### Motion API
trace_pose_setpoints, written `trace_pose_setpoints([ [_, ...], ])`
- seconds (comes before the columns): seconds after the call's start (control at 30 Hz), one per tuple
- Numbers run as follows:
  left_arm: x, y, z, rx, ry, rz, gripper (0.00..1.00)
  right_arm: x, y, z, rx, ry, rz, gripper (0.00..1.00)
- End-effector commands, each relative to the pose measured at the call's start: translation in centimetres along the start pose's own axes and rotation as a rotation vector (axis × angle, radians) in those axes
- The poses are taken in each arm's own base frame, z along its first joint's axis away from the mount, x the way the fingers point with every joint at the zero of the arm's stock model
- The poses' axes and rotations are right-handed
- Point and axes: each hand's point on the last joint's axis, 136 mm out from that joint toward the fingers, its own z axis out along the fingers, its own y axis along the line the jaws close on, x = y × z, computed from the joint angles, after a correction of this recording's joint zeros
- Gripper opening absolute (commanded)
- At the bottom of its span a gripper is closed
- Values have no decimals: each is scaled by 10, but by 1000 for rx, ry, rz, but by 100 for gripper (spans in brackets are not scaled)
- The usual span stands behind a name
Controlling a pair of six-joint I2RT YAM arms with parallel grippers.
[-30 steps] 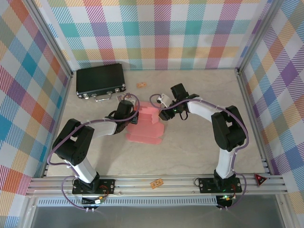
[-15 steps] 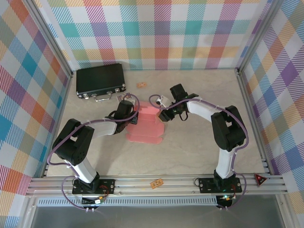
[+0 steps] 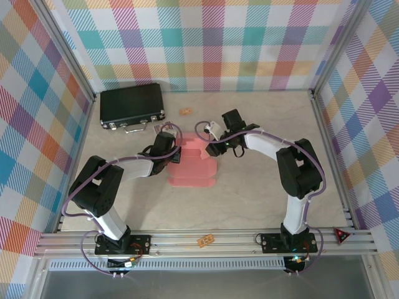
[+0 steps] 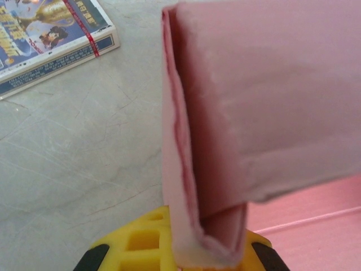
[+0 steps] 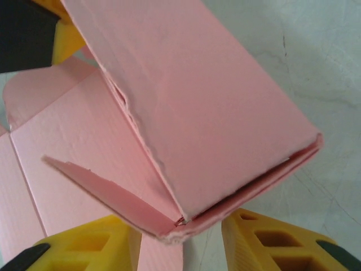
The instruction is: Fold the paper box
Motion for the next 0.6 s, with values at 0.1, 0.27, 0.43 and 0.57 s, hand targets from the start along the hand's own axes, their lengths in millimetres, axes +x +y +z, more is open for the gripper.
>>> trace_pose_setpoints([
  [0.1,4,-6,-5,10,7,-67,0,-2,-8,15,131,-25,78,42],
  [0.27,7,-6,-4,5,13,-65,0,-4,-12,21,223,-52,102,42],
  [0.43,8,-6,-3,7,17,-59,0,-5,-13,27,296,-80,147,39],
  [0.57,8,-7,-4,11,18,-53,0,-6,-19,29,363,-97,175,38],
])
